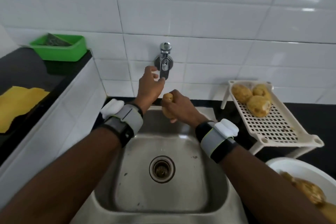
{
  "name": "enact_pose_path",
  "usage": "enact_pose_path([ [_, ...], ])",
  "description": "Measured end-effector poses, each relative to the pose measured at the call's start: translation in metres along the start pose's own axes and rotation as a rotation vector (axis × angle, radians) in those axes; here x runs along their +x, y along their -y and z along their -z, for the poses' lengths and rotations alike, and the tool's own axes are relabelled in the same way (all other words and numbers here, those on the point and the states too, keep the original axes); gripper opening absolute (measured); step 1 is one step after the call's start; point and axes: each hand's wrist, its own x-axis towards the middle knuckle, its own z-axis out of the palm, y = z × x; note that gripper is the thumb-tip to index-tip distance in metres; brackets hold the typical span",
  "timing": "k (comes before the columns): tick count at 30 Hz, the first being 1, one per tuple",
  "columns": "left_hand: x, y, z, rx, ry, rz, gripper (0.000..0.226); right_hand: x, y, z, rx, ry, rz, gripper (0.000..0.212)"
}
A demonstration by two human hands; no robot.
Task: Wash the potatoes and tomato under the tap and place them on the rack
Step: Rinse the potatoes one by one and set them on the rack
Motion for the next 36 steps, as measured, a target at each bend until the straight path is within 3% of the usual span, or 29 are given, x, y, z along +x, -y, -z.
enact_pose_path([
  [2,0.014,-0.010,-0.006,0.065,-0.023,-0.108,0.043,0.009,0.002,-0.003,-0.008,-0.005,-0.022,0.037],
  [5,0.027,-0.017,-0.014,0.157,-0.062,-0.229,0.031,0.018,0.001,-0.008,-0.001,-0.026,-0.048,0.040],
  [11,0.039,-0.001,-0.014,0.165,-0.173,-0.270,0.027,0.023,-0.006,-0.016,0.056,-0.061,-0.069,0.041],
  [17,0.046,0.013,-0.016,-0.086,-0.170,-0.117,0.025,0.028,-0.015,-0.028,0.185,-0.013,-0.130,0.046],
  [31,0.032,0.022,-0.011,-0.214,-0.057,-0.025,0.024,0.030,-0.035,-0.058,0.314,-0.012,-0.205,0.053],
  [34,0.008,0.056,-0.014,-0.147,0.060,0.191,0.026,0.031,-0.039,-0.057,0.326,-0.074,-0.173,0.047],
  [36,-0.018,0.076,-0.019,-0.175,0.175,0.309,0.027,0.032,-0.045,-0.059,0.298,-0.090,-0.148,0.056],
])
